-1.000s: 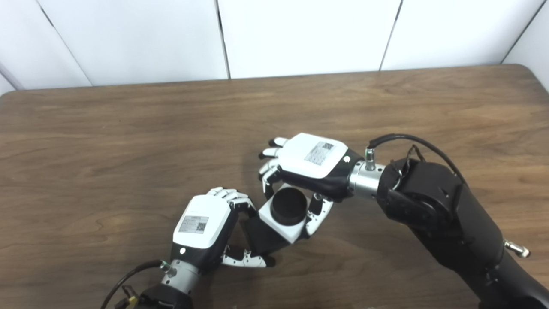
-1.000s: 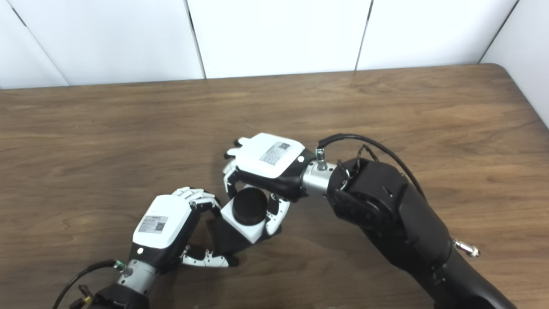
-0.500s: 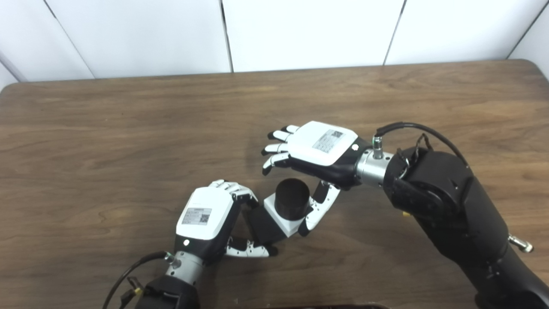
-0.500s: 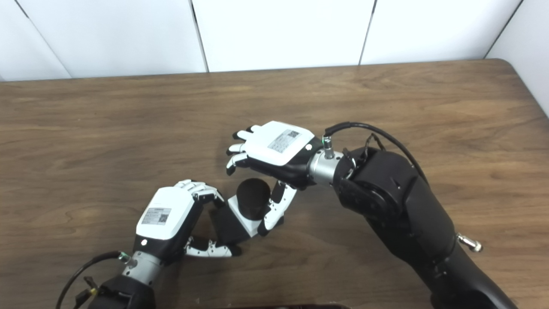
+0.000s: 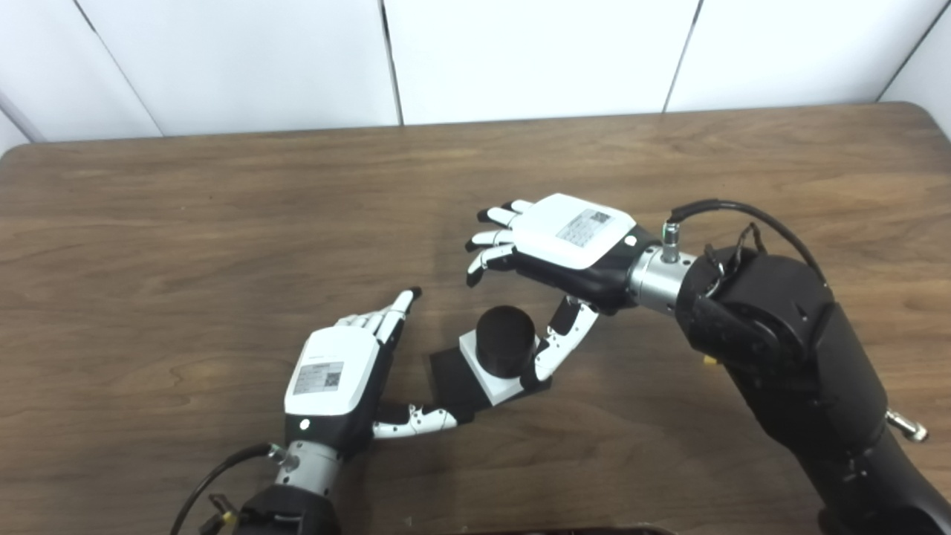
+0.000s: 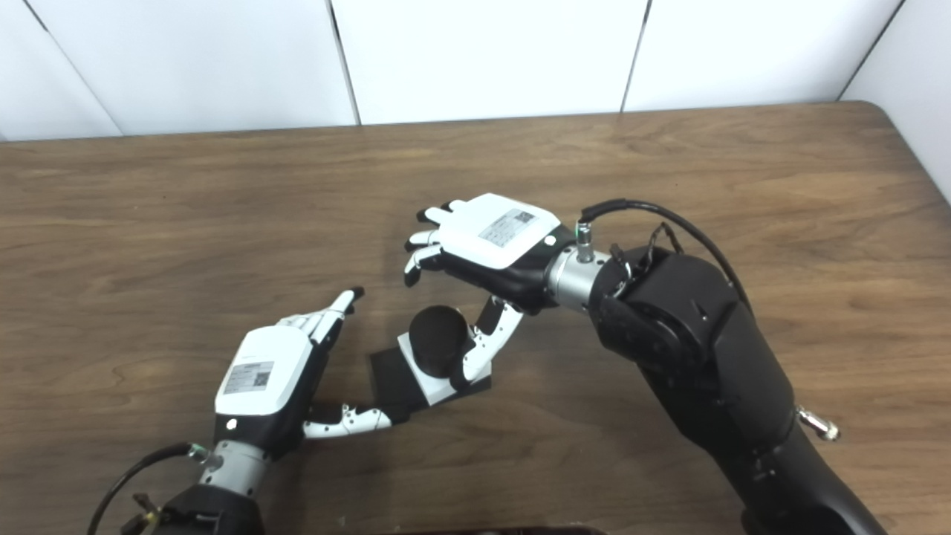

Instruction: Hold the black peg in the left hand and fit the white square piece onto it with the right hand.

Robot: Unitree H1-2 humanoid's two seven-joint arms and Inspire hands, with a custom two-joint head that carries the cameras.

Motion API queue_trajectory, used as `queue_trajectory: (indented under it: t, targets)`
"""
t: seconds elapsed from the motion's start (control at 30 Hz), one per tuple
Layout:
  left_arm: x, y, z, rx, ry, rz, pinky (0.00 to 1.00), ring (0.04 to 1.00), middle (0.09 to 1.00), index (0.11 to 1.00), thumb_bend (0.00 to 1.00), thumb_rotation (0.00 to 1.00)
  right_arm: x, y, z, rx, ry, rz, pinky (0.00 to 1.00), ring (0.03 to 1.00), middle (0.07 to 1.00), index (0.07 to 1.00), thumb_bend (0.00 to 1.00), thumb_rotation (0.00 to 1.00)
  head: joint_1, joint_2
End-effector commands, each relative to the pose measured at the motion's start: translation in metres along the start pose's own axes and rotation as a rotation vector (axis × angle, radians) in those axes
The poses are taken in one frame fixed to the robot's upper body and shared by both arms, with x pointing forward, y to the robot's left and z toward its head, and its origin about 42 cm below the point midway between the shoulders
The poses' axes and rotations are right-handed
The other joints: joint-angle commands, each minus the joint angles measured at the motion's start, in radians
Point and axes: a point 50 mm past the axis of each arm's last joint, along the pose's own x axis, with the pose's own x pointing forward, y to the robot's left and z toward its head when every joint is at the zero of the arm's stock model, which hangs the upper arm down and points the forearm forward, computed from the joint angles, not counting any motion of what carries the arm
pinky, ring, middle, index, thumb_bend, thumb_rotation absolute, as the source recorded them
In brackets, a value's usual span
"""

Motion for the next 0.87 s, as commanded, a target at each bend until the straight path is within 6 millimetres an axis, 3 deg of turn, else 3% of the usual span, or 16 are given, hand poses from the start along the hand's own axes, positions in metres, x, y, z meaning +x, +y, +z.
queue_trajectory:
  t: [0.0, 0.13, 0.3, 0.37, 0.43, 0.5, 0.57, 0.7, 0.83]
  targets:
    - [0.0, 0.017, 0.008, -0.04, -0.02, 0.085, 0.81, 0.818, 0.869, 0.965, 1.0, 0.69, -0.003, -0.014, -0.002, -0.003, 0.005, -0.08, 1.0, 1.0, 0.912, 0.772, 1.0, 0.54, 0.001, -0.001]
    - [-0.01, 0.031, 0.006, -0.156, -0.01, 0.09, 0.77, 0.824, 0.876, 0.974, 1.0, 0.67, -0.006, -0.015, -0.009, 0.046, 0.013, -0.102, 1.0, 1.0, 0.908, 0.777, 1.0, 0.54, 0.003, -0.005]
    - [-0.027, 0.047, -0.003, -0.406, 0.051, 0.105, 0.69, 0.834, 0.887, 0.99, 1.0, 0.7, -0.019, -0.01, -0.028, 0.264, 0.042, -0.104, 1.0, 0.985, 0.919, 0.824, 1.0, 0.54, 0.005, -0.012]
    - [-0.034, 0.053, -0.009, -0.564, 0.048, 0.116, 0.78, 0.861, 0.901, 0.991, 1.0, 0.69, -0.03, -0.006, -0.038, 0.371, 0.067, -0.098, 1.0, 0.987, 0.931, 0.853, 0.96, 0.62, 0.001, -0.015]
    - [-0.04, 0.057, -0.017, -0.706, 0.048, 0.137, 0.86, 0.879, 0.915, 0.978, 1.0, 0.68, -0.042, 0.003, -0.046, 0.484, 0.09, -0.114, 0.97, 0.978, 0.937, 0.873, 0.9, 0.84, -0.002, -0.021]
    - [-0.045, 0.059, -0.024, -0.764, 0.043, 0.157, 0.88, 0.86, 0.909, 0.966, 1.0, 0.71, -0.053, 0.013, -0.052, 0.588, 0.114, -0.144, 0.9, 0.965, 0.941, 0.885, 0.8, 0.97, -0.007, -0.024]
    - [-0.049, 0.06, -0.033, -0.783, 0.043, 0.179, 0.85, 0.839, 0.9, 0.957, 0.95, 0.8, -0.063, 0.023, -0.057, 0.669, 0.135, -0.177, 0.85, 0.953, 0.941, 0.893, 0.72, 0.99, -0.009, -0.025]
    - [-0.052, 0.055, -0.047, -0.898, 0.082, 0.249, 0.86, 0.872, 0.9, 0.95, 0.83, 0.86, -0.085, 0.051, -0.06, 0.884, 0.214, -0.305, 0.97, 0.979, 0.963, 0.929, 0.66, 1.0, -0.024, -0.03]
    - [-0.053, 0.049, -0.049, -0.968, 0.108, 0.313, 0.87, 0.886, 0.908, 0.936, 0.75, 0.91, -0.099, 0.073, -0.05, 0.955, 0.273, -0.404, 0.97, 0.996, 0.994, 0.981, 0.61, 1.0, -0.047, -0.03]
